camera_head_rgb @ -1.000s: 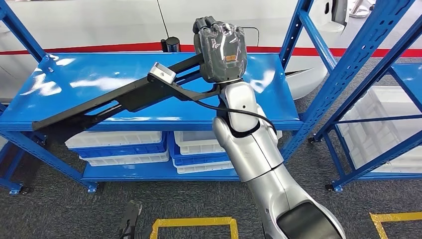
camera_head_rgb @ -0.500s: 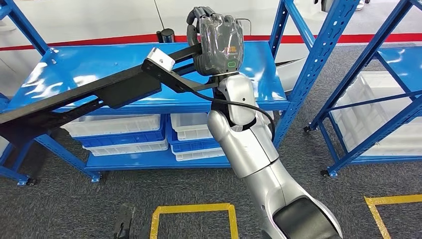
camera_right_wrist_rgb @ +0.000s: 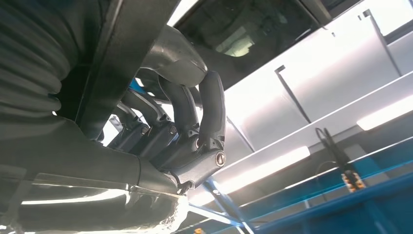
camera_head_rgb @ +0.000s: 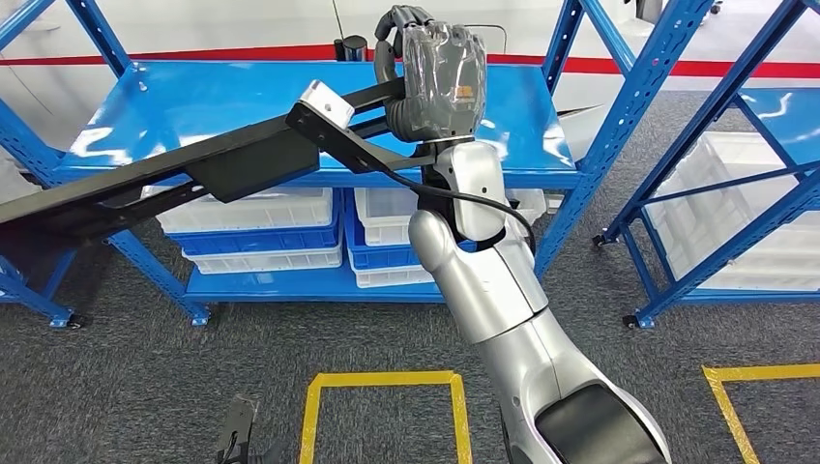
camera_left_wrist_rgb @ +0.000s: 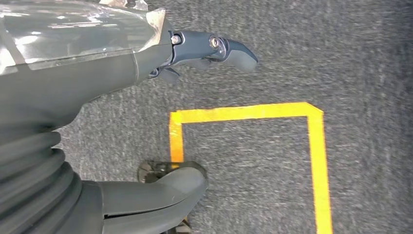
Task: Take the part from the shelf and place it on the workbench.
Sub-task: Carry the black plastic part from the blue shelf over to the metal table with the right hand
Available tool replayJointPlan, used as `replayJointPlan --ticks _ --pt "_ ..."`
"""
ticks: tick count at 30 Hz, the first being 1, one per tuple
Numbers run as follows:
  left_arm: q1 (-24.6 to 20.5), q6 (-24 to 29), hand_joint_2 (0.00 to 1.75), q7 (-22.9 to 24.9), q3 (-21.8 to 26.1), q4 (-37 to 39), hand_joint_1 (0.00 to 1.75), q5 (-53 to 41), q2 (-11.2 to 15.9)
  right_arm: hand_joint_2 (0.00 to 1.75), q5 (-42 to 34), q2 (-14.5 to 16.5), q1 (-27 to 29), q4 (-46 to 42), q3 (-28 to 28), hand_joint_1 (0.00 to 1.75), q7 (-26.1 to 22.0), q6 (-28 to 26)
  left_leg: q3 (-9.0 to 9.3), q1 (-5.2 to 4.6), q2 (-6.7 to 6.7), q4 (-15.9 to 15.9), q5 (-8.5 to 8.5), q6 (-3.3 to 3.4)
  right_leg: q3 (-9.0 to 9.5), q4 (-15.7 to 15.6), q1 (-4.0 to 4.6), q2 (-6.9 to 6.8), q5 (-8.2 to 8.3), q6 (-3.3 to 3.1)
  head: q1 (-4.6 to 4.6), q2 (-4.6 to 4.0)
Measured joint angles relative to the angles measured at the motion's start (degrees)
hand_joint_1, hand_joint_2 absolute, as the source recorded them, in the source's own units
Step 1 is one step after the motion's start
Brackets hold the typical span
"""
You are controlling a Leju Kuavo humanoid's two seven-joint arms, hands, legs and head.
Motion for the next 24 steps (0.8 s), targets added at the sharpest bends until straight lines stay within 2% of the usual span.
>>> replayJointPlan --ticks 2,3,4,5,6,7,8,9,11,12,13,14,15,16,17,18,19,20,22,23,24 --pt "0.0 0.0 1.75 -0.1 0.2 0.0 0.00 0.3 0.1 1.75 -0.4 0.1 -0.3 0.4 0.0 1.75 0.0 -0.7 -1.23 -0.23 -0.07 0.1 1.26 -0.32 6.89 -8.7 0.64 -0.05 -0.03 -0.85 0.00 0.00" --pt "-0.1 0.0 1.75 -0.1 0.2 0.0 0.00 0.4 0.2 1.75 -0.7 0.2 -0.5 0.7 0.0 1.75 -0.1 -1.2 -1.56 -0.24 -0.06 0.0 1.90 -0.60 9.30 -12.1 0.99 -0.07 -0.60 -1.32 -0.07 0.00" --pt "-0.1 0.0 1.75 -0.1 0.3 0.0 0.00 0.5 0.3 1.75 -1.1 0.2 -0.7 0.9 0.0 1.75 -0.1 -1.6 -1.77 -0.18 -0.01 -0.2 2.53 -0.95 10.59 -14.3 1.29 -0.08 -1.13 -1.72 -0.05 0.00" --pt "-0.1 0.0 1.75 -0.1 0.4 0.0 0.00 0.6 0.4 1.75 -1.4 0.2 -0.8 1.2 0.1 1.75 -0.1 -1.9 -1.88 -0.10 0.05 -0.4 3.17 -1.32 10.76 -15.3 1.46 -0.07 -1.07 -1.93 -0.03 0.00" --pt "-0.1 0.0 1.75 -0.2 0.5 0.0 0.00 0.7 0.5 1.75 -1.7 0.2 -0.9 1.5 0.1 1.75 -0.1 -2.2 -2.00 0.05 0.05 -0.6 3.63 -1.68 10.31 -15.4 1.33 -0.09 -0.48 -2.14 0.02 0.00" --pt "0.0 0.0 1.75 -0.2 0.5 0.0 0.00 0.8 0.7 1.75 -1.9 0.2 -1.0 1.8 0.1 1.75 -0.1 -2.3 -2.31 0.12 -0.04 -0.4 3.14 -2.02 9.93 -15.6 1.14 -0.16 0.17 -2.49 0.09 0.00" --pt "0.0 0.0 1.75 -0.2 0.6 0.0 0.00 0.8 0.8 1.75 -2.1 0.2 -1.0 2.1 0.1 1.75 -0.1 -2.4 -2.82 0.17 -0.14 0.7 1.55 -2.37 9.51 -15.8 0.89 -0.26 0.93 -2.89 -0.06 0.00" --pt "0.0 0.0 1.75 -0.2 0.6 0.0 0.00 0.8 1.0 1.75 -2.1 0.2 -1.1 2.4 0.1 1.75 0.0 -2.4 -3.64 0.30 -0.22 2.9 -1.11 -2.74 8.91 -15.9 0.64 -0.36 1.75 -3.19 -0.25 0.00" --pt "0.0 0.0 1.75 -0.2 0.6 0.0 0.00 0.8 1.2 1.75 -2.1 0.2 -1.2 2.8 0.2 1.75 0.0 -2.5 -5.47 0.56 -0.22 9.9 -6.92 -3.48 7.20 -15.8 0.65 -0.41 3.30 -3.45 -0.67 0.00" --pt "0.0 0.0 1.75 -0.2 0.6 0.0 0.00 0.8 1.3 1.75 -2.1 0.2 -1.1 3.0 0.2 1.75 0.0 -2.5 -6.09 0.71 -0.20 13.3 -8.36 -3.77 6.24 -15.8 0.65 -0.42 4.05 -3.39 -0.75 0.00" --pt "0.0 0.0 1.75 -0.2 0.6 0.0 0.00 0.8 1.4 1.75 -2.1 0.2 -1.1 3.2 0.2 1.75 0.0 -2.5 -6.06 0.84 -0.19 15.5 -8.28 -3.98 5.26 -15.8 0.63 -0.42 4.79 -3.27 -0.79 0.00" --pt "0.0 0.0 1.75 -0.2 0.6 0.0 0.00 0.8 1.5 1.75 -2.1 0.2 -1.0 3.4 0.2 1.75 0.0 -2.5 -5.12 0.98 -0.19 16.0 -7.09 -4.13 4.25 -15.7 0.60 -0.41 5.52 -3.08 -0.81 0.00" --pt "0.0 0.0 1.75 -0.2 0.6 0.0 0.00 0.8 1.6 1.75 -2.1 0.2 -1.0 3.5 0.2 1.75 0.0 -2.5 -3.22 1.11 -0.18 14.7 -5.55 -4.22 3.35 -15.6 0.53 -0.40 6.16 -2.85 -0.84 0.00" --pt "0.0 0.0 1.75 -0.2 0.6 0.0 0.00 0.8 1.6 1.75 -2.1 0.2 -0.9 3.7 0.2 1.75 0.0 -2.6 -0.29 1.23 -0.19 11.6 -4.68 -4.27 2.55 -15.4 0.48 -0.38 6.75 -2.54 -0.87 0.00" --pt "-0.1 0.0 1.75 -0.2 0.6 0.0 0.00 0.8 1.7 1.75 -2.1 0.2 -1.0 3.7 0.2 1.75 0.0 -2.6 3.05 1.22 -0.24 7.5 -4.97 -4.23 1.91 -15.1 0.52 -0.36 7.23 -2.19 -0.94 0.00" --pt "-0.2 0.0 1.75 -0.2 0.6 -0.1 0.00 0.8 1.7 1.75 -2.1 0.2 -1.1 3.8 0.2 1.75 0.0 -2.6 5.62 1.14 -0.33 4.0 -5.81 -3.97 1.53 -15.0 0.59 -0.38 7.69 -1.80 -0.93 0.00" --pt "-0.2 0.0 1.75 -0.2 0.6 -0.1 0.00 0.8 1.7 1.75 -2.1 0.2 -1.1 3.8 0.2 1.75 0.0 -2.7 7.29 0.97 -0.41 1.5 -6.75 -3.58 1.30 -14.9 0.66 -0.42 8.16 -1.38 -0.89 0.00" --pt "-0.3 0.0 1.75 -0.2 0.6 -0.1 0.00 0.8 1.7 1.75 -2.1 0.2 -1.2 3.8 0.2 1.75 0.0 -2.7 7.82 0.74 -0.48 0.3 -7.15 -3.03 1.17 -15.0 0.69 -0.48 8.64 -0.97 -0.82 0.00" --pt "-0.2 0.1 1.75 -0.2 0.7 -0.1 0.00 0.9 1.7 1.75 -2.3 0.2 -1.3 4.0 0.2 1.75 0.0 -2.7 7.12 0.62 -0.30 0.1 -6.21 -1.66 0.71 -14.9 0.55 -0.50 9.01 -0.37 -0.67 0.00" --pt "-0.2 0.1 1.75 -0.2 0.7 -0.1 0.00 1.0 1.7 1.75 -2.5 0.1 -1.4 4.0 0.2 1.75 0.1 -2.7 6.60 0.67 -0.16 0.0 -5.52 -0.98 0.01 -13.9 0.47 -0.44 7.92 -0.41 -0.59 0.00" --pt "-0.2 0.2 1.75 -0.3 0.7 -0.1 0.00 1.1 1.7 1.75 -2.9 0.1 -1.4 4.1 0.2 1.75 0.1 -2.7 5.95 0.73 -0.03 -0.2 -4.77 -0.43 -0.97 -11.7 0.41 -0.36 5.97 -0.63 -0.49 0.00"
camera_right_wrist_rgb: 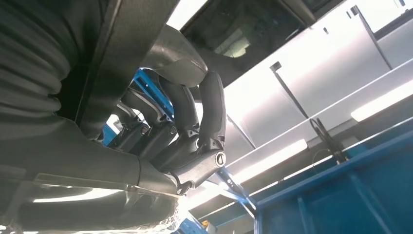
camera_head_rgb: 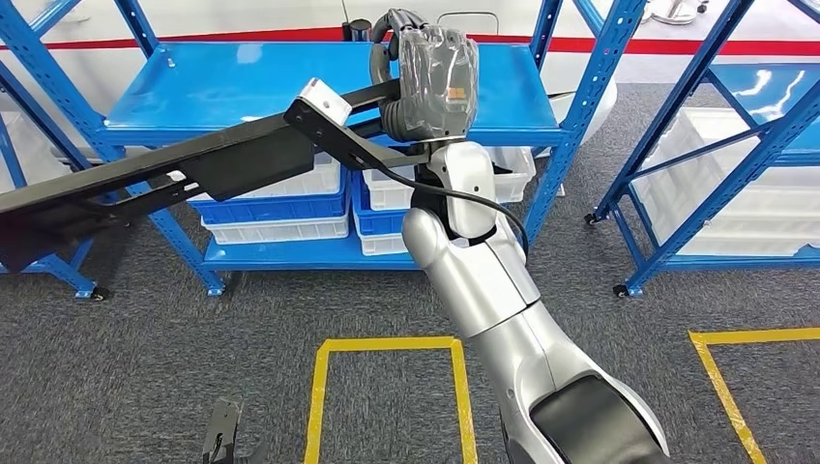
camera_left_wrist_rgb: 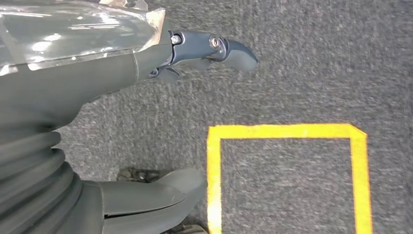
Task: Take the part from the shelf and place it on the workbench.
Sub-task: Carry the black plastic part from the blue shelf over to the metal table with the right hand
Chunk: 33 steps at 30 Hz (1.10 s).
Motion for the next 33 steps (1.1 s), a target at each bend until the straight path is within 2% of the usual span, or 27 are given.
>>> replayJointPlan --ticks 2,3,4,5,6,7,9,10,11,13,14,15,17,18,19,20,21,22,23,25,26,27,29,30,31,33 --pt "0.0 0.1 1.75 -0.2 0.1 0.0 0.00 0.3 0.1 1.75 -1.0 0.0 0.0 0.0 0.1 1.75 0.1 0.0 -1.74 -0.06 0.08 0.0 1.46 0.54 -2.38 7.6 -0.08 0.14 -5.32 -0.57 0.27 0.00" --pt "0.0 0.1 1.75 -0.3 0.1 0.0 0.00 0.4 0.1 1.75 -1.5 0.0 0.0 0.0 0.2 1.75 0.1 0.0 -2.68 -0.12 0.10 0.1 2.18 0.56 -3.11 11.4 -0.08 0.17 -7.06 -0.54 0.35 0.00" --pt "0.1 0.0 1.75 -0.4 0.2 0.0 0.00 0.5 0.2 1.75 -2.0 0.0 0.1 0.0 0.3 1.75 0.1 0.0 -3.66 -0.18 0.13 0.1 2.93 0.55 -3.18 14.0 -0.08 0.19 -7.79 -0.26 0.40 0.00" --pt "0.1 0.0 1.75 -0.4 0.3 0.0 0.00 0.5 0.3 1.75 -2.4 0.0 0.1 0.1 0.4 1.75 0.1 0.0 -4.61 -0.25 0.15 0.1 3.66 0.49 -2.26 14.7 -0.07 0.20 -7.43 0.17 0.43 0.00" --pt "0.2 -0.1 1.75 -0.4 0.3 0.0 0.00 0.5 0.3 1.75 -2.8 0.0 0.2 0.0 0.4 1.75 0.1 -0.1 -5.52 -0.33 0.15 0.1 4.39 0.40 -0.29 13.3 -0.03 0.21 -6.48 0.52 0.45 0.00" --pt "0.2 -0.2 1.75 -0.4 0.4 0.0 0.00 0.4 0.3 1.75 -3.2 0.0 0.2 0.0 0.5 1.75 0.1 -0.1 -6.28 -0.38 0.13 0.2 5.08 0.28 2.63 10.1 0.06 0.22 -5.64 0.60 0.46 0.00" --pt "0.2 -0.5 1.75 -0.4 0.4 0.0 0.00 -0.2 0.3 1.75 -3.3 0.1 0.4 -0.1 0.5 1.75 0.0 -0.3 -7.33 -0.52 0.07 0.2 6.35 -0.17 9.38 1.4 0.48 0.21 -6.04 -0.16 0.41 0.00" --pt "0.2 -0.6 1.75 -0.4 0.4 0.0 0.00 -0.5 0.3 1.75 -3.2 0.1 0.6 -0.3 0.5 1.75 -0.2 -0.4 -7.55 -0.50 0.09 0.1 6.95 -0.47 11.37 -1.6 0.73 0.21 -6.60 -0.56 0.38 0.00" --pt "0.2 -0.6 1.75 -0.4 0.4 0.0 0.00 -0.7 0.2 1.75 -3.2 0.1 0.9 -0.3 0.5 1.75 -0.5 -0.6 -7.70 -0.46 0.12 -0.2 7.59 -0.86 12.30 -3.4 0.98 0.23 -7.01 -0.86 0.41 0.00" --pt "0.3 -0.3 1.75 -0.2 0.5 0.0 0.00 -0.4 0.1 1.75 -3.8 0.1 1.5 -0.3 0.5 1.75 -1.3 -1.2 -8.01 -0.29 0.10 -0.6 8.28 -1.65 11.66 -4.1 0.89 0.23 -6.04 -1.34 0.54 0.00" --pt "0.3 -0.1 1.75 -0.2 0.5 0.0 0.00 -0.2 0.1 1.75 -4.4 0.1 1.7 -0.1 0.6 1.75 -1.6 -1.5 -8.43 -0.22 0.03 -0.1 7.25 -2.04 11.28 -4.3 0.71 0.19 -5.34 -1.78 0.50 0.00" --pt "0.4 0.0 1.75 -0.2 0.6 0.0 0.00 -0.1 0.1 1.75 -5.0 0.1 1.9 0.0 0.7 1.75 -1.8 -1.8 -9.04 -0.16 -0.05 1.4 5.14 -2.40 10.79 -4.5 0.46 0.14 -4.56 -2.20 0.32 0.00" --pt "0.5 0.0 1.75 -0.2 0.8 0.0 0.00 0.0 0.2 1.75 -5.8 0.1 1.9 0.3 1.2 1.75 -1.8 -2.2 -10.83 0.06 -0.12 7.6 -0.76 -3.10 9.35 -4.5 0.29 0.08 -3.16 -2.67 -0.11 0.00" --pt "0.5 0.0 1.75 -0.2 0.8 0.0 0.00 0.0 0.2 1.75 -6.0 0.1 1.9 0.5 1.4 1.75 -1.7 -2.3 -11.66 0.16 -0.12 11.3 -2.77 -3.39 8.50 -4.4 0.29 0.08 -2.51 -2.69 -0.25 0.00" --pt "0.5 0.0 1.75 -0.2 0.9 0.0 0.00 0.0 0.3 1.75 -6.1 0.1 2.0 0.6 1.6 1.75 -1.7 -2.3 -12.16 0.23 -0.12 14.3 -3.65 -3.60 7.66 -4.3 0.30 0.08 -1.91 -2.64 -0.28 0.00" --pt "0.6 0.0 1.75 -0.2 0.9 0.0 0.00 0.0 0.3 1.75 -6.2 0.1 2.0 0.8 1.6 1.75 -1.6 -2.3 -12.21 0.28 -0.12 16.1 -3.57 -3.72 6.91 -4.2 0.29 0.08 -1.40 -2.56 -0.30 0.00" --pt "0.6 0.0 1.75 -0.2 0.9 0.0 0.00 0.0 0.3 1.75 -6.2 0.1 2.1 0.9 1.7 1.75 -1.6 -2.3 -11.59 0.33 -0.11 16.5 -2.64 -3.78 6.21 -4.0 0.26 0.08 -0.94 -2.45 -0.31 0.00" --pt "0.6 0.0 1.75 -0.2 0.9 0.0 0.00 0.0 0.4 1.75 -6.2 0.1 2.1 1.0 1.7 1.75 -1.6 -2.3 -10.10 0.37 -0.11 15.2 -1.31 -3.80 5.54 -3.9 0.22 0.09 -0.54 -2.28 -0.32 0.00" --pt "0.6 0.0 1.75 -0.2 0.9 0.0 0.00 0.0 0.4 1.75 -6.2 0.1 2.2 1.1 1.7 1.75 -1.6 -2.4 -7.71 0.41 -0.11 12.5 -0.19 -3.78 4.91 -3.7 0.18 0.11 -0.14 -2.07 -0.34 0.00" --pt "0.5 0.1 1.75 -0.2 0.9 0.0 0.00 0.1 0.4 1.75 -6.4 0.1 2.1 1.2 1.8 1.75 -1.6 -2.4 -1.98 0.33 -0.26 5.1 -0.14 -3.48 3.76 -3.4 0.28 0.11 0.64 -1.42 -0.37 0.00" --pt "0.5 0.1 1.75 -0.4 0.9 -0.1 0.00 0.3 0.4 1.75 -6.8 0.1 2.1 1.2 1.8 1.75 -1.7 -2.5 -0.15 0.20 -0.36 2.3 -0.71 -3.14 3.47 -3.3 0.36 0.06 1.06 -1.04 -0.32 0.00" --pt "0.5 0.3 1.75 -0.6 1.1 -0.1 0.00 0.7 0.5 1.75 -7.6 0.1 2.0 1.2 2.1 1.75 -1.8 -2.6 0.64 0.00 -0.47 0.8 -1.28 -2.74 3.25 -3.3 0.40 0.00 1.47 -0.64 -0.29 0.00" --pt "0.8 0.6 1.75 -1.3 1.6 -0.1 0.00 1.8 0.5 1.75 -10.1 0.1 1.7 1.4 3.3 1.75 -1.7 -2.9 0.29 -0.13 -0.35 0.3 -0.69 -1.61 2.84 -3.3 0.27 0.00 2.11 0.07 -0.18 0.00" --pt "1.0 0.7 1.75 -1.7 1.9 -0.1 0.00 2.4 0.6 1.75 -11.7 0.1 1.4 1.5 4.2 1.75 -1.5 -3.1 -0.05 -0.10 -0.20 0.1 -0.23 -1.01 2.26 -2.8 0.20 0.07 1.58 0.20 -0.15 0.00" --pt "1.2 0.7 1.75 -2.1 2.3 -0.1 0.00 2.9 0.7 1.75 -13.1 0.1 1.1 1.6 5.1 1.75 -1.1 -3.3 -0.49 -0.01 -0.03 0.0 0.34 -0.39 1.49 -1.4 0.14 0.14 0.33 0.12 -0.01 0.00" --pt "1.4 0.8 1.75 -2.7 3.1 -0.2 0.00 3.8 1.0 1.75 -16.0 0.0 0.0 1.9 7.2 1.75 -0.2 -3.8 -1.79 -0.03 0.13 -0.1 1.49 0.32 -0.90 5.2 0.03 0.23 -4.33 -0.38 0.28 0.00"
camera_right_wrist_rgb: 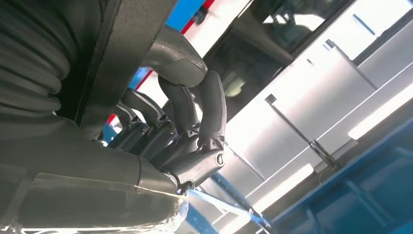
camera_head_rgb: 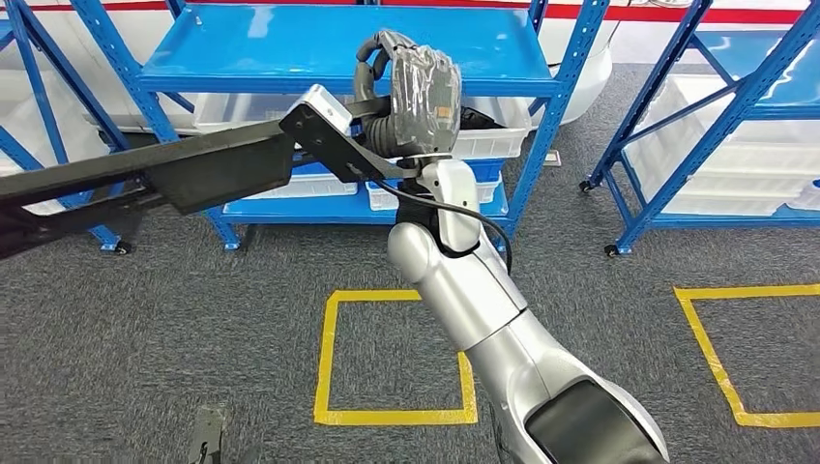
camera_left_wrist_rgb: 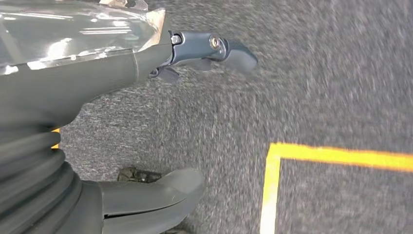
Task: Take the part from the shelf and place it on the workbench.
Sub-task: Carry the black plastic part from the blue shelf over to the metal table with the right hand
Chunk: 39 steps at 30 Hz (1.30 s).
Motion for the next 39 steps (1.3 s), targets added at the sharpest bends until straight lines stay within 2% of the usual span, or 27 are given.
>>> replayJointPlan --ticks 2,3,4,5,7,8,10,12,13,14,16,17,18,19,21,23,24,25,27,28,30,32,33,35,36,38,39 --pt "0.4 -0.1 1.75 -0.5 0.8 0.0 0.00 0.8 0.3 1.75 -2.7 0.0 -1.1 0.4 2.5 1.75 1.0 -0.6 -1.53 -0.11 0.06 0.1 1.18 0.14 -1.60 7.6 -0.07 0.03 -3.49 0.08 0.15 0.00" --pt "0.7 -0.1 1.75 -0.8 1.2 -0.1 0.00 1.1 0.5 1.75 -3.8 0.0 -1.5 0.7 3.7 1.75 1.5 -1.0 -2.21 -0.16 0.08 0.1 1.72 0.10 -1.21 9.1 -0.07 0.03 -3.80 0.40 0.16 0.00" --pt "0.9 -0.1 1.75 -1.0 1.6 -0.1 0.00 1.4 0.6 1.75 -5.1 0.0 -1.9 0.9 4.9 1.75 1.9 -1.3 -2.82 -0.23 0.07 0.1 2.23 0.02 0.31 8.3 -0.05 0.03 -3.24 0.76 0.17 0.00" --pt "1.1 -0.3 1.75 -1.3 2.0 -0.1 0.00 1.7 0.7 1.75 -6.8 0.0 -2.5 1.2 6.1 1.75 2.1 -1.7 -3.35 -0.30 0.03 0.1 2.71 -0.08 2.90 5.2 0.01 0.04 -2.23 0.95 0.20 0.00" --pt "1.4 -0.7 1.75 -1.8 2.6 -0.1 0.00 2.3 1.0 1.75 -11.2 0.0 -3.7 1.5 8.5 1.75 2.3 -2.8 -4.20 -0.39 -0.05 0.1 3.64 -0.44 8.94 -3.7 0.34 0.05 -1.39 0.43 0.18 0.00" --pt "1.6 -0.9 1.75 -2.0 2.9 -0.1 0.00 2.5 1.1 1.75 -13.7 0.0 -4.3 1.7 9.7 1.75 2.3 -3.5 -4.47 -0.35 -0.04 0.0 4.13 -0.76 10.99 -6.8 0.58 0.10 -1.41 0.04 0.15 0.00" --pt "2.3 -1.2 1.75 -2.4 3.6 -0.1 0.00 2.9 1.5 1.75 -17.8 0.0 -4.9 2.1 11.9 1.75 2.1 -4.8 -4.72 -0.13 0.03 -0.4 5.22 -1.57 12.20 -9.2 1.01 0.22 -1.36 -0.50 0.28 0.00" --pt "3.0 -1.2 1.75 -2.6 4.3 -0.1 0.00 3.2 2.0 1.75 -20.9 0.0 -5.2 2.7 13.6 1.75 1.3 -5.5 -5.03 0.04 -0.04 -0.7 5.25 -2.32 11.68 -9.7 0.74 0.20 -0.04 -1.11 0.46 0.00" --pt "3.4 -1.2 1.75 -2.7 4.6 -0.1 0.00 3.4 2.1 1.75 -22.1 0.0 -5.3 3.0 14.4 1.75 0.7 -5.5 -5.43 0.06 -0.13 0.1 3.88 -2.66 11.28 -10.0 0.51 0.11 0.69 -1.58 0.34 0.00" --pt "3.7 -1.2 1.75 -2.7 4.9 -0.1 0.00 3.5 2.3 1.75 -23.2 0.0 -5.4 3.4 15.0 1.75 0.2 -5.6 -6.05 0.12 -0.20 1.9 1.64 -2.96 10.82 -10.3 0.26 0.02 1.40 -1.96 0.13 0.00" --pt "4.4 -1.4 1.75 -3.0 5.2 -0.1 0.00 3.6 2.7 1.75 -24.4 0.0 -5.6 3.9 16.2 1.75 -0.5 -5.7 -7.80 0.29 -0.24 8.6 -3.86 -3.50 9.44 -10.2 0.27 -0.08 2.55 -2.38 -0.29 0.00" --pt "4.7 -1.6 1.75 -3.1 5.3 -0.1 0.00 3.7 2.8 1.75 -24.7 0.0 -5.6 4.2 16.6 1.75 -0.8 -5.7 -8.46 0.37 -0.24 12.0 -5.35 -3.72 8.60 -10.1 0.27 -0.10 3.14 -2.36 -0.42 0.00" --pt "5.0 -1.8 1.75 -3.3 5.3 -0.1 0.00 3.7 2.9 1.75 -24.8 0.0 -5.6 4.5 17.0 1.75 -0.9 -5.7 -8.60 0.43 -0.24 14.5 -5.66 -3.91 7.69 -9.9 0.24 -0.10 3.73 -2.29 -0.46 0.00" --pt "5.2 -2.1 1.75 -3.6 5.4 -0.1 0.00 3.6 3.0 1.75 -24.8 0.0 -5.5 4.8 17.3 1.75 -1.1 -5.7 -7.85 0.51 -0.24 15.1 -4.67 -4.06 6.72 -9.6 0.16 -0.10 4.28 -2.14 -0.50 0.00" --pt "5.4 -2.5 1.75 -3.9 5.4 -0.1 0.00 3.3 3.1 1.75 -24.7 0.1 -5.5 5.3 17.6 1.75 -1.3 -5.8 -3.58 0.78 -0.26 10.9 -2.13 -4.32 4.90 -8.8 -0.02 -0.07 5.18 -1.65 -0.56 0.00" --pt "5.3 -2.9 1.75 -4.1 5.4 -0.2 0.00 3.0 3.0 1.75 -24.3 0.1 -5.5 5.7 17.8 1.75 -1.7 -5.9 1.42 0.74 -0.53 4.2 -2.65 -4.21 3.57 -8.0 0.09 -0.03 5.88 -0.89 -0.66 0.00" --pt "5.2 -3.0 1.75 -4.1 5.3 -0.2 0.00 2.9 3.0 1.75 -24.2 0.1 -5.5 5.9 17.8 1.75 -1.9 -5.9 2.69 0.62 -0.71 2.1 -3.46 -3.95 3.24 -7.8 0.19 -0.05 6.24 -0.50 -0.64 0.00" --pt "5.2 -3.1 1.75 -4.1 5.3 -0.2 0.00 2.7 3.0 1.75 -24.1 0.1 -5.5 6.1 17.9 1.75 -2.0 -5.9 3.03 0.39 -0.85 1.2 -3.74 -3.47 3.04 -7.8 0.23 -0.06 6.70 -0.06 -0.62 0.00" --pt "5.2 -3.1 1.75 -4.0 5.3 -0.2 0.00 2.6 2.9 1.75 -24.0 0.0 -5.5 6.5 17.9 1.75 -2.1 -5.9 2.20 0.32 -0.67 1.2 -2.83 -2.19 2.60 -7.7 0.13 0.01 7.17 0.60 -0.52 0.00" --pt "5.2 -3.2 1.75 -4.0 5.3 -0.2 0.00 2.5 2.9 1.75 -23.8 -0.1 -5.4 6.7 17.9 1.75 -2.1 -5.9 1.66 0.35 -0.47 1.1 -2.18 -1.49 1.98 -6.9 0.06 0.08 6.25 0.65 -0.42 0.00" --pt "5.0 -3.3 1.75 -3.8 5.3 -0.3 0.00 2.1 2.8 1.75 -23.2 -0.1 -5.5 7.1 17.8 1.75 -2.1 -5.9 0.14 0.38 -0.12 0.9 -0.61 -0.49 -0.05 -1.6 -0.08 0.19 1.42 0.12 -0.09 0.00" --pt "4.8 -3.4 1.75 -3.5 5.2 -0.3 0.00 1.6 2.8 1.75 -22.6 -0.1 -5.4 7.6 17.5 1.75 -2.1 -6.0 -1.80 0.19 0.00 0.9 0.96 -0.17 -1.71 6.2 -0.15 0.19 -3.26 -0.18 0.18 0.00" --pt "4.8 -3.5 1.75 -3.4 5.2 -0.3 0.00 1.5 2.8 1.75 -22.3 -0.1 -5.4 7.8 17.3 1.75 -2.1 -6.0 -2.80 0.07 0.06 1.0 1.74 -0.14 -1.69 8.9 -0.15 0.19 -4.04 0.03 0.22 0.00" --pt "4.7 -3.7 1.75 -3.2 5.1 -0.3 0.00 1.1 2.8 1.75 -21.6 -0.1 -5.3 8.3 16.9 1.75 -2.1 -6.0 -4.75 -0.17 0.15 1.0 3.33 -0.22 1.04 8.9 -0.04 0.19 -2.73 0.76 0.27 0.00" --pt "4.6 -3.8 1.75 -3.0 5.1 -0.3 0.00 0.9 2.7 1.75 -21.2 -0.1 -5.3 8.4 16.6 1.75 -2.1 -6.0 -5.58 -0.25 0.16 1.0 4.11 -0.29 3.79 6.1 0.13 0.19 -1.84 0.79 0.27 0.00" --pt "4.3 -4.0 1.75 -2.8 4.9 -0.3 0.00 0.6 2.5 1.75 -20.5 0.0 -5.4 8.6 15.8 1.75 -2.2 -6.0 -6.75 -0.33 0.11 1.0 5.56 -0.71 10.48 -2.4 0.71 0.12 -2.55 -0.19 0.23 0.00" --pt "4.2 -4.1 1.75 -2.6 4.9 -0.4 0.00 0.4 2.4 1.75 -20.2 0.1 -5.5 8.7 15.4 1.75 -2.3 -6.0 -6.96 -0.25 0.11 0.8 6.32 -1.03 12.64 -5.8 1.04 0.12 -3.26 -0.75 0.17 0.00"
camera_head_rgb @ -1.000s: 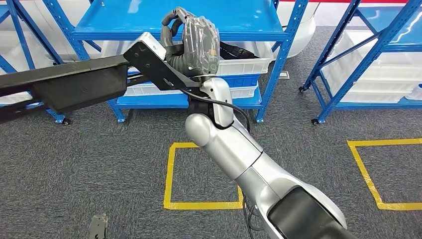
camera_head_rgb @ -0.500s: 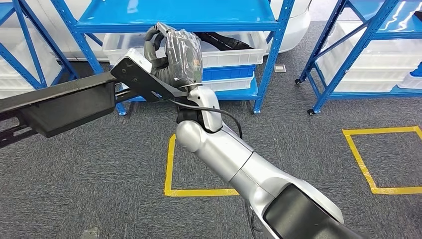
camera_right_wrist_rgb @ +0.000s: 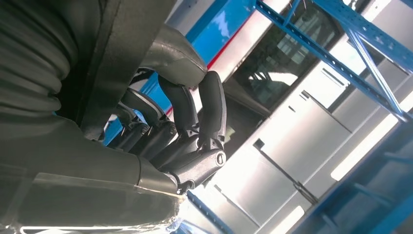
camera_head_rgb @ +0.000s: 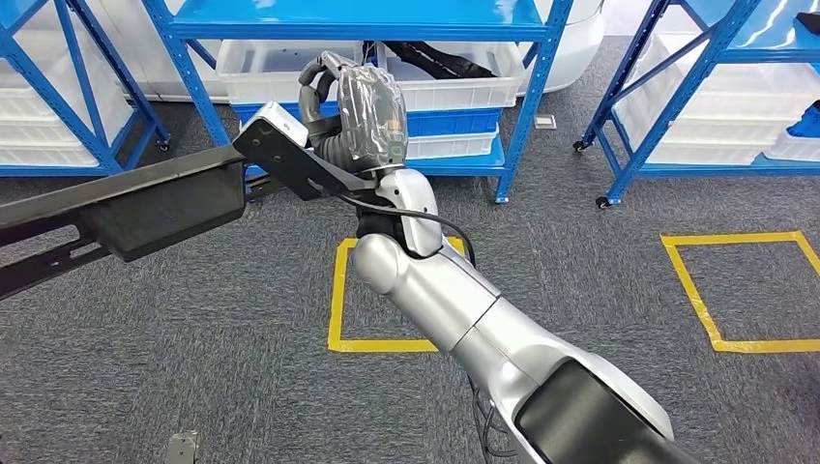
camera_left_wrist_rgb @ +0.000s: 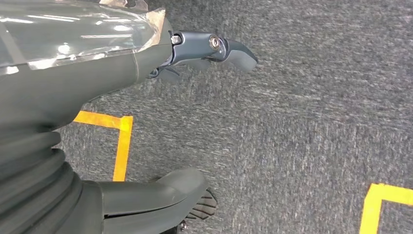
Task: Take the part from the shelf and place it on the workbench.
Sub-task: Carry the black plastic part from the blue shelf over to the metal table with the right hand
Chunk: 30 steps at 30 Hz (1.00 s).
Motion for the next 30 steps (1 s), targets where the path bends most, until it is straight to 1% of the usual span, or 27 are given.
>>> replayJointPlan --ticks 1,3,4,5,6,7,8,9,10,11,12,13,14,15,16,17,18,19,20,22,23,24,25,26,28,29,30 --pt "-0.1 0.0 1.75 0.2 -0.1 -0.1 0.00 -0.2 -0.1 1.75 0.3 0.0 -0.1 0.1 -0.5 1.75 -0.1 0.0 -0.10 0.11 0.02 -0.4 0.81 -0.41 1.08 -2.1 0.29 0.00 -0.55 -0.46 0.05 0.00" --pt "-0.3 0.1 1.75 0.6 -0.2 -0.1 0.00 -0.5 -0.2 1.75 0.9 -0.1 -0.3 0.5 -1.4 1.75 -0.3 0.0 -0.19 0.27 -0.01 -1.5 2.16 -1.19 0.51 -3.2 0.27 0.01 0.74 -1.04 0.21 0.00" --pt "-0.4 0.2 1.75 0.7 -0.4 -0.1 0.00 -0.7 -0.3 1.75 1.2 0.0 -0.4 0.7 -1.8 1.75 -0.4 0.1 -0.54 0.29 -0.11 -1.3 1.34 -1.49 0.08 -3.6 0.07 -0.07 1.65 -1.47 0.31 0.00" --pt "-0.4 0.4 1.75 0.9 -0.5 -0.1 0.00 -0.8 -0.3 1.75 1.5 0.0 -0.5 0.9 -2.2 1.75 -0.5 0.1 -1.07 0.32 -0.21 -0.1 -0.78 -1.77 -0.51 -3.9 -0.21 -0.15 2.72 -1.85 0.15 0.00" --pt "-0.5 0.6 1.75 1.0 -0.7 -0.1 0.00 -0.9 -0.3 1.75 1.7 0.0 -0.5 1.1 -2.5 1.75 -0.5 0.1 -1.81 0.44 -0.29 2.4 -3.95 -2.01 -1.25 -4.0 -0.43 -0.21 3.71 -2.09 -0.04 0.00" --pt "-0.6 0.7 1.75 1.1 -0.9 -0.2 0.00 -1.0 -0.3 1.75 1.9 0.0 -0.6 1.3 -2.8 1.75 -0.5 0.1 -2.61 0.49 -0.33 6.0 -7.35 -2.30 -2.25 -3.9 -0.45 -0.23 4.63 -2.26 -0.28 0.00" --pt "-0.6 0.8 1.75 1.2 -1.1 -0.2 0.00 -1.1 -0.3 1.75 2.0 0.0 -0.6 1.5 -3.1 1.75 -0.5 0.1 -3.24 0.56 -0.33 9.9 -9.72 -2.60 -3.32 -3.9 -0.48 -0.23 5.52 -2.25 -0.52 0.00" --pt "-0.7 0.9 1.75 1.2 -1.2 -0.2 0.00 -1.1 -0.3 1.75 2.1 0.0 -0.6 1.7 -3.4 1.75 -0.5 0.1 -3.51 0.61 -0.34 13.1 -10.62 -2.85 -4.44 -3.8 -0.50 -0.23 6.36 -2.18 -0.61 0.00" --pt "-0.8 1.0 1.75 1.2 -1.3 -0.2 0.00 -1.2 -0.3 1.75 2.1 0.0 -0.5 1.9 -3.6 1.75 -0.5 0.1 -3.17 0.66 -0.33 15.2 -10.16 -3.04 -5.58 -3.6 -0.55 -0.24 7.16 -2.05 -0.67 0.00" --pt "-0.8 1.0 1.75 1.2 -1.4 -0.2 0.00 -1.2 -0.3 1.75 2.1 0.0 -0.5 2.1 -3.7 1.75 -0.5 0.1 -1.96 0.75 -0.33 15.6 -8.77 -3.19 -6.73 -3.5 -0.64 -0.24 7.91 -1.87 -0.68 0.00" --pt "-0.9 1.0 1.75 1.3 -1.4 -0.3 0.00 -1.2 -0.3 1.75 2.2 0.0 -0.5 2.2 -3.9 1.75 -0.5 0.1 0.20 0.86 -0.33 14.1 -7.40 -3.28 -7.81 -3.2 -0.72 -0.22 8.60 -1.63 -0.70 0.00" --pt "-1.0 1.0 1.75 1.3 -1.5 -0.3 0.00 -1.2 -0.3 1.75 2.2 0.0 -0.5 2.4 -4.0 1.75 -0.5 0.1 3.37 0.95 -0.36 11.0 -7.25 -3.34 -8.74 -2.8 -0.74 -0.18 9.18 -1.32 -0.77 0.00" --pt "-1.3 1.0 1.75 1.3 -1.5 -0.3 0.00 -1.2 -0.3 1.75 2.2 0.0 -0.6 2.4 -4.1 1.75 -0.5 0.1 6.75 0.94 -0.45 7.0 -8.18 -3.21 -9.49 -2.4 -0.68 -0.18 9.64 -1.01 -0.80 0.00" --pt "-1.6 1.0 1.75 1.2 -1.5 -0.4 0.00 -1.3 -0.3 1.75 2.2 0.0 -0.7 2.5 -4.3 1.75 -0.5 0.1 9.34 0.85 -0.52 3.5 -9.61 -2.85 -9.98 -2.1 -0.57 -0.20 10.06 -0.67 -0.82 0.00" --pt "-1.8 1.0 1.75 1.1 -1.5 -0.4 0.00 -1.3 -0.3 1.75 2.4 0.0 -0.9 2.5 -4.4 1.75 -0.5 0.1 10.94 0.66 -0.59 1.0 -10.94 -2.34 -10.27 -2.1 -0.51 -0.26 10.48 -0.31 -0.80 0.00" --pt "-2.0 1.1 1.75 1.0 -1.5 -0.5 0.00 -1.4 -0.3 1.75 2.5 0.0 -1.0 2.5 -4.6 1.75 -0.5 0.1 11.31 0.43 -0.61 -0.2 -11.34 -1.68 -10.43 -2.2 -0.52 -0.33 10.96 0.03 -0.72 0.00" --pt "-2.0 1.2 1.75 0.9 -1.5 -0.5 0.00 -1.4 -0.4 1.75 2.7 0.0 -1.0 2.6 -4.7 1.75 -0.5 0.1 11.00 0.41 -0.50 -0.3 -10.96 -1.01 -10.61 -2.3 -0.64 -0.36 11.39 0.38 -0.67 0.00" --pt "-2.0 1.3 1.75 0.9 -1.5 -0.5 0.00 -1.3 -0.4 1.75 2.9 -0.1 -1.0 2.7 -4.9 1.75 -0.5 0.1 10.65 0.41 -0.37 -0.4 -10.34 -0.45 -11.07 -1.9 -0.78 -0.32 11.20 0.59 -0.63 0.00" --pt "-2.0 1.3 1.75 0.9 -1.5 -0.5 0.00 -1.1 -0.5 1.75 3.0 -0.1 -1.0 2.8 -5.1 1.75 -0.5 0.1 10.16 0.47 -0.23 -0.5 -9.63 0.06 -11.92 -0.4 -0.89 -0.24 10.13 0.61 -0.49 0.00" --pt "-2.2 1.3 1.75 0.9 -1.5 -0.5 0.00 -0.8 -0.5 1.75 3.2 -0.1 -1.0 2.9 -5.6 1.75 -0.5 0.1 8.78 0.52 -0.07 -0.5 -8.27 0.61 -14.69 6.2 -1.07 -0.09 5.96 0.36 -0.16 0.00" --pt "-2.2 1.2 1.75 0.9 -1.5 -0.5 0.00 -0.6 -0.5 1.75 3.3 -0.1 -0.9 3.0 -5.8 1.75 -0.5 0.1 8.01 0.50 -0.06 -0.5 -7.67 0.70 -16.03 10.3 -1.14 -0.07 3.77 0.29 0.01 0.00" --pt "-2.2 1.1 1.75 0.9 -1.5 -0.6 0.00 -0.5 -0.5 1.75 3.4 -0.1 -0.7 3.0 -6.1 1.75 -0.5 0.1 7.26 0.49 -0.06 -0.5 -7.11 0.66 -16.72 13.5 -1.18 -0.07 2.26 0.41 0.05 0.00" --pt "-2.2 1.0 1.75 0.9 -1.5 -0.6 0.00 -0.3 -0.5 1.75 3.6 -0.1 -0.4 3.0 -6.3 1.75 -0.5 0.1 6.58 0.49 -0.06 -0.4 -6.58 0.57 -16.32 14.7 -1.21 -0.07 1.44 0.64 0.06 0.00" --pt "-2.2 0.9 1.75 0.9 -1.5 -0.6 0.00 -0.2 -0.5 1.75 3.8 -0.1 -0.1 3.0 -6.6 1.75 -0.6 0.1 6.00 0.49 -0.07 -0.4 -6.11 0.46 -14.63 13.5 -1.23 -0.07 1.41 0.93 0.08 0.00" --pt "-2.2 0.9 1.75 0.9 -1.5 -0.6 0.00 -0.1 -0.6 1.75 4.2 -0.1 0.3 3.0 -7.2 1.75 -0.9 0.2 5.23 0.49 -0.12 -0.4 -5.34 0.12 -8.57 5.5 -1.20 -0.07 2.37 1.17 0.13 0.00" --pt "-2.2 0.9 1.75 0.8 -1.5 -0.6 0.00 0.0 -0.6 1.75 4.3 0.0 0.4 2.9 -7.4 1.75 -1.1 0.2 4.94 0.41 -0.12 -0.4 -5.02 -0.15 -5.89 1.6 -1.06 -0.07 2.79 1.01 0.09 0.00" --pt "-2.2 0.8 1.75 0.8 -1.5 -0.6 0.00 0.1 -0.6 1.75 4.3 0.0 0.5 2.9 -7.7 1.75 -1.2 0.3 4.69 0.32 -0.12 -0.3 -4.84 -0.39 -4.13 -1.1 -0.94 -0.07 3.08 0.81 0.10 0.00"
